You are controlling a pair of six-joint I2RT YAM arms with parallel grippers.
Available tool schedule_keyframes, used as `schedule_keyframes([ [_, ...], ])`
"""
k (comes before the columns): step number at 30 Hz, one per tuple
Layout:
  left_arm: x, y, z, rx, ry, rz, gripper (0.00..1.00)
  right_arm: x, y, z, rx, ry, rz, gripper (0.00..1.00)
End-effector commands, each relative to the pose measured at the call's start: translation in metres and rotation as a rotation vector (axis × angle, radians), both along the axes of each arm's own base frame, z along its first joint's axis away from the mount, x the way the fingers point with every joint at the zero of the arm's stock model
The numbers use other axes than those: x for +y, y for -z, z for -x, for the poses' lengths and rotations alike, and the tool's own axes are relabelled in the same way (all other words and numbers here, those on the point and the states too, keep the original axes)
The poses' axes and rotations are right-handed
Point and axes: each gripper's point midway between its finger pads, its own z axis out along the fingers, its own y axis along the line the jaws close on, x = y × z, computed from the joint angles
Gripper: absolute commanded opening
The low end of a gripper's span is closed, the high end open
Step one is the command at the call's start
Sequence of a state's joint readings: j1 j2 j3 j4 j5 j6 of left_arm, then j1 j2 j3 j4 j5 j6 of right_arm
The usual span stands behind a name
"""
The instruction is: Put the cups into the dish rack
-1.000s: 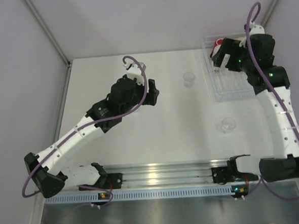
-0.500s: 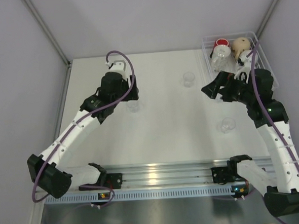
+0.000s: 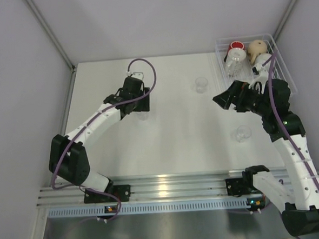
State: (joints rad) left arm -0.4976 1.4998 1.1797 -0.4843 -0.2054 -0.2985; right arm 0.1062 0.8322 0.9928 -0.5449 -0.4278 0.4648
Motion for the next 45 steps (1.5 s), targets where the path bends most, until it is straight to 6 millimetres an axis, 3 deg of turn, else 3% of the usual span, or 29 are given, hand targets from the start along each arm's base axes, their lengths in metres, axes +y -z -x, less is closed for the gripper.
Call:
schedule_keyframes([
  [1,0.000,0.005,-0.009,0.010,0.012,0.006,0.68,0.001,-0.022,-0.005,-0.090,-0.004,-0.018,0.99],
  [8,-0.005,0.034,-0.014,0.069,0.041,-0.006,0.65,0.001,-0.021,-0.006,-0.088,-0.002,-0.026,0.99],
  [13,-0.016,0.043,-0.017,0.098,0.097,-0.002,0.60,0.002,-0.020,-0.006,-0.084,-0.003,-0.027,0.99],
  [23,-0.019,0.065,-0.017,0.147,0.110,-0.012,0.54,0.001,-0.016,-0.005,-0.079,-0.001,-0.029,0.99],
  [26,-0.023,0.068,-0.015,0.161,0.122,0.003,0.45,0.001,-0.013,-0.006,-0.074,-0.001,-0.027,0.99],
  [29,-0.027,0.061,-0.012,0.158,0.133,0.032,0.25,0.003,-0.008,-0.008,-0.062,-0.008,-0.036,0.99],
  [31,-0.029,0.049,-0.011,0.131,0.137,0.061,0.10,0.007,-0.003,-0.012,-0.066,-0.027,-0.051,0.99],
  [34,-0.043,0.028,-0.005,0.088,0.177,0.161,0.01,0.022,-0.002,-0.008,-0.058,-0.120,-0.092,0.99],
  [37,-0.061,0.003,0.000,0.047,0.221,0.291,0.00,0.026,-0.005,-0.005,-0.078,-0.133,-0.125,0.99],
  [39,-0.077,-0.020,0.015,0.029,0.282,0.415,0.00,0.023,-0.013,-0.009,-0.134,-0.109,-0.134,0.99],
  [40,-0.086,-0.038,0.013,-0.028,0.315,0.477,0.00,0.023,-0.011,-0.006,-0.141,-0.099,-0.148,0.99],
  [42,-0.101,-0.063,0.030,-0.048,0.396,0.606,0.00,0.024,-0.019,-0.007,-0.205,-0.102,-0.167,0.99],
  [45,-0.115,-0.111,0.045,-0.133,0.491,0.763,0.00,0.032,-0.010,-0.009,-0.191,-0.152,-0.193,0.99],
])
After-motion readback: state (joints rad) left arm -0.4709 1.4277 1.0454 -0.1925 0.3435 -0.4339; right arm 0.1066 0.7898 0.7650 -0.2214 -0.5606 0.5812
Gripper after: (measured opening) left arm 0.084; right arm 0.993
